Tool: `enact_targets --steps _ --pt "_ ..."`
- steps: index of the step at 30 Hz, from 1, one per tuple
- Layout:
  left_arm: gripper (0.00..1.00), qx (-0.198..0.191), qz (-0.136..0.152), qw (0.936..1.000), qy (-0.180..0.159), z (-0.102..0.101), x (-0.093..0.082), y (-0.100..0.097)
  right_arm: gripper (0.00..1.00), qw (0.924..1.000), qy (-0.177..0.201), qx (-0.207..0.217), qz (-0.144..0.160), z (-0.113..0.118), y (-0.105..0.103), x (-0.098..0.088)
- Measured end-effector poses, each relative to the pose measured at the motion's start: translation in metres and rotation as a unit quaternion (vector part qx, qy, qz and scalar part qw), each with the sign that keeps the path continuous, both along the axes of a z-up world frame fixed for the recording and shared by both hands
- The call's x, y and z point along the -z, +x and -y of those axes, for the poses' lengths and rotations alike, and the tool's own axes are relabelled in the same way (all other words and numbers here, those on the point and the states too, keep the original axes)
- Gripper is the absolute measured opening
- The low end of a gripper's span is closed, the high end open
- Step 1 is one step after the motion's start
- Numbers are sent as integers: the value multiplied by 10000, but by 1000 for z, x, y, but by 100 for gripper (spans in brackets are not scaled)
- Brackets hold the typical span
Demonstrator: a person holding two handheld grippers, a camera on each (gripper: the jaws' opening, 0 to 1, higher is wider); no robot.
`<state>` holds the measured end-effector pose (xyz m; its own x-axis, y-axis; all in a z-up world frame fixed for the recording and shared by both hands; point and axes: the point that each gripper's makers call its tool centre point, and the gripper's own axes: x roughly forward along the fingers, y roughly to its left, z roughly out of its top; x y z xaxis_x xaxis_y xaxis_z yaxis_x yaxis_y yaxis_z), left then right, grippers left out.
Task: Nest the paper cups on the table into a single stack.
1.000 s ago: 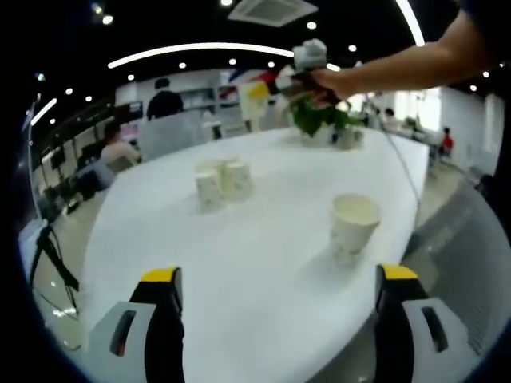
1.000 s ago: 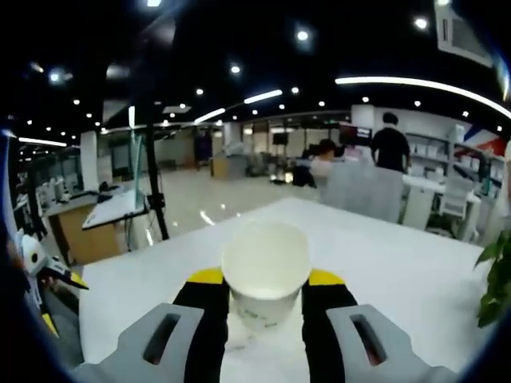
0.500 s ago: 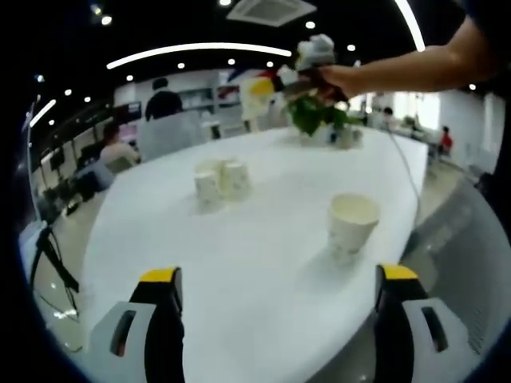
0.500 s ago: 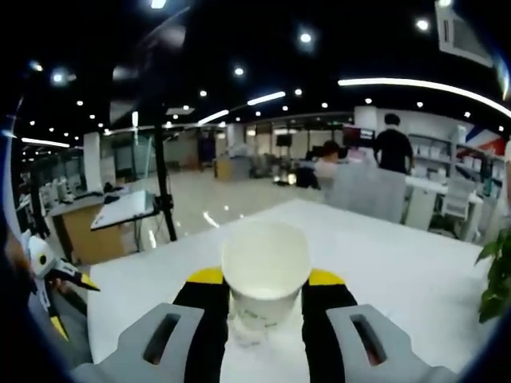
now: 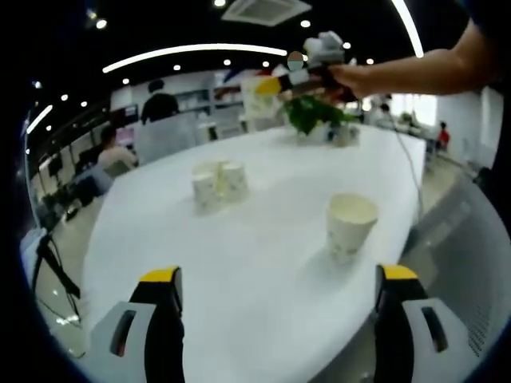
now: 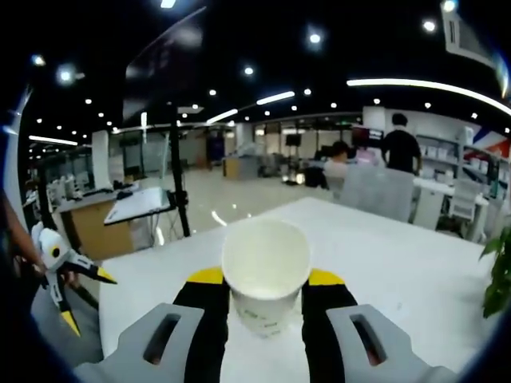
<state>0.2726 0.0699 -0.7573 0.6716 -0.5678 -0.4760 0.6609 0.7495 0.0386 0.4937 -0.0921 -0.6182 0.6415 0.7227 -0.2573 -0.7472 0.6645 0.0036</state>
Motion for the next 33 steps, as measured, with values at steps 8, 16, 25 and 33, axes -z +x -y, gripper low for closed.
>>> enact_targets --steps 8,16,25,33 --pt "99 -12 -23 9999 -138 2 -3 0 31 9999 59 -83 117 -1 -19 -1" --pt "99 -26 -49 9999 -161 2 -3 0 31 9997 25 -182 166 -3 -38 4" --pt "99 -14 -73 9999 -137 2 -2 0 31 9993 39 -323 155 -11 -55 4" --pt "99 -42 -68 9998 -157 1 -2 1 31 9989 66 -422 193 -12 -70 3"
